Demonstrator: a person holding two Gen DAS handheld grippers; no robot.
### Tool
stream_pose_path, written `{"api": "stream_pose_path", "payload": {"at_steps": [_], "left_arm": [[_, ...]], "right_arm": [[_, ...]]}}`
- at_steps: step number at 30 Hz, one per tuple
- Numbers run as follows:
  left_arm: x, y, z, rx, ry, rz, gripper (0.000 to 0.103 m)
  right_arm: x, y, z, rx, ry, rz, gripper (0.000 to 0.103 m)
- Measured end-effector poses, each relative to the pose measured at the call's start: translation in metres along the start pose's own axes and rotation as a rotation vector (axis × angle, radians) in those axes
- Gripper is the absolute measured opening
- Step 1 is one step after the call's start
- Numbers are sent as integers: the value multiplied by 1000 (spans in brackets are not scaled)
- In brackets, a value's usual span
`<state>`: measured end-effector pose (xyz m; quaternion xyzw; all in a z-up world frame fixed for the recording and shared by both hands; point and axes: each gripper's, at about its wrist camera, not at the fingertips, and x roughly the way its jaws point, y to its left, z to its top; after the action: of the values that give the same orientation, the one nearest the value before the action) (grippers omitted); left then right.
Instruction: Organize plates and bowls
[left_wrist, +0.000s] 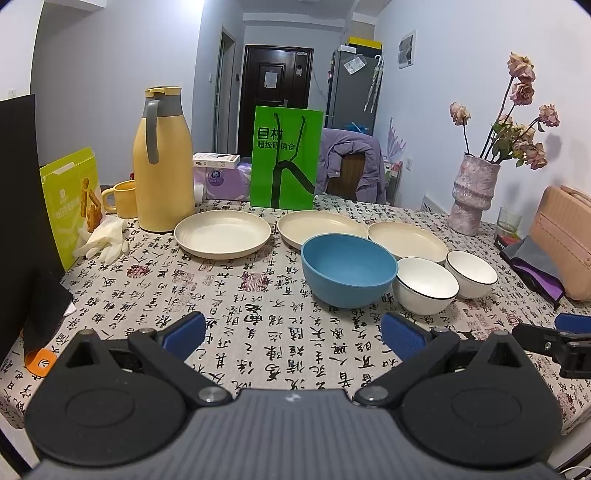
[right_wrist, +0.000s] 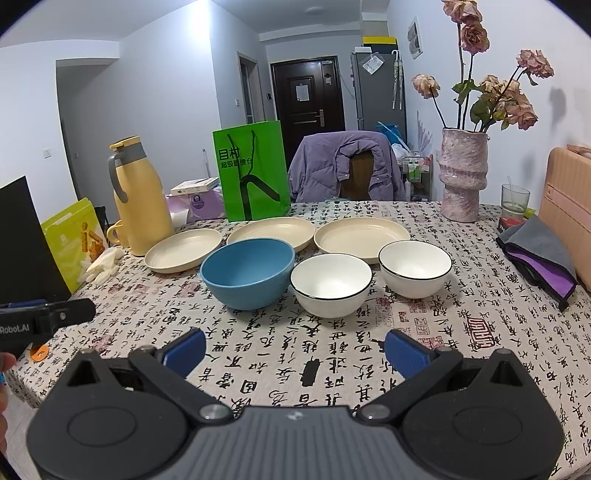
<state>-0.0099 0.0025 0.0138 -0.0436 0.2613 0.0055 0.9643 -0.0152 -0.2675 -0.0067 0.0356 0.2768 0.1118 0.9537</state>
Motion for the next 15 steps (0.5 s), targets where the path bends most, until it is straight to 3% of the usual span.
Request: {"api": "stream_pose_path", "payload": {"at_steps": [15], "left_arm": [[-1,0,1,-3,-8,-5,103]], "right_arm": [[1,4,0,-4,3,6,103]]}}
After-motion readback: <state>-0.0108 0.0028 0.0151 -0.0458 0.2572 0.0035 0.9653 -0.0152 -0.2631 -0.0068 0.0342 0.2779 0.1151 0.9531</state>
